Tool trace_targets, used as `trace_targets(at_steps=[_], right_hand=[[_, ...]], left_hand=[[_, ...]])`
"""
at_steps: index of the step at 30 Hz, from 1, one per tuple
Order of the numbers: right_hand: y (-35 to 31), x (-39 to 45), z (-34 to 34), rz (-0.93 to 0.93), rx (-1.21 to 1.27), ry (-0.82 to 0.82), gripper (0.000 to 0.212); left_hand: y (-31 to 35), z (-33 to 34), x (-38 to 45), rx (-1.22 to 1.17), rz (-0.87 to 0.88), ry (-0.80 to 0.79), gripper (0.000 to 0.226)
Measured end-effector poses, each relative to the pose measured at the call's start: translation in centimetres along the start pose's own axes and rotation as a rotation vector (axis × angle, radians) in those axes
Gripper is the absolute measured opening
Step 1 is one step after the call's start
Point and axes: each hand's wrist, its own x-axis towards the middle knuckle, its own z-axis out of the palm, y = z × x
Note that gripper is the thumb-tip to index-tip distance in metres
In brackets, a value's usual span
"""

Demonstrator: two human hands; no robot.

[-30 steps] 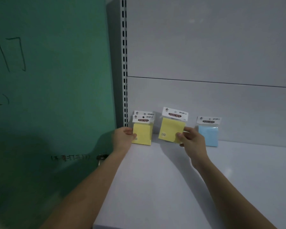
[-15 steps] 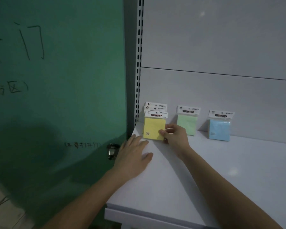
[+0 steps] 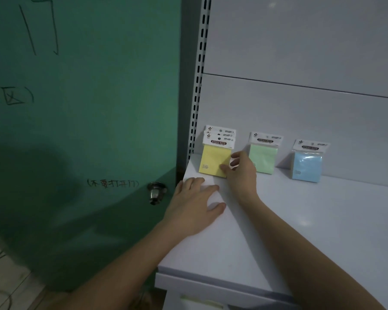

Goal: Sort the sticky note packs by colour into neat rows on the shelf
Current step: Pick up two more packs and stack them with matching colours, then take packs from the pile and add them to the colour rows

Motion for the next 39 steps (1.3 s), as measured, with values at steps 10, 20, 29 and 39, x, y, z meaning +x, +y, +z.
trace_targets(at_steps=[10,20,29,39], right_hand=[[-0.3,-1.1,-0.1,-0.02,-0.087,0.002,0.031],[-0.8,-4.2,-7.4,-0.018,-0.262,-0.274,0.039],[3.0,-10.2,-22.1,-0.066,-0.475,-0.373,0.049],[10.4,-17.2,-42.9,0.041,-0.522,-0.315,0.053]], left_hand=[[-0.7,0.8,0.3,0.016,0.033,0.006,0.057],[1.1,-0.7,0.3,0.027,-0.071,-0.086,0.058],[13.9,-0.2,-2.6,-0.057,-0.191,-0.123,0.064],[35.1,3.0,-6.8,-0.101,-0.05,-0.173,0.063]])
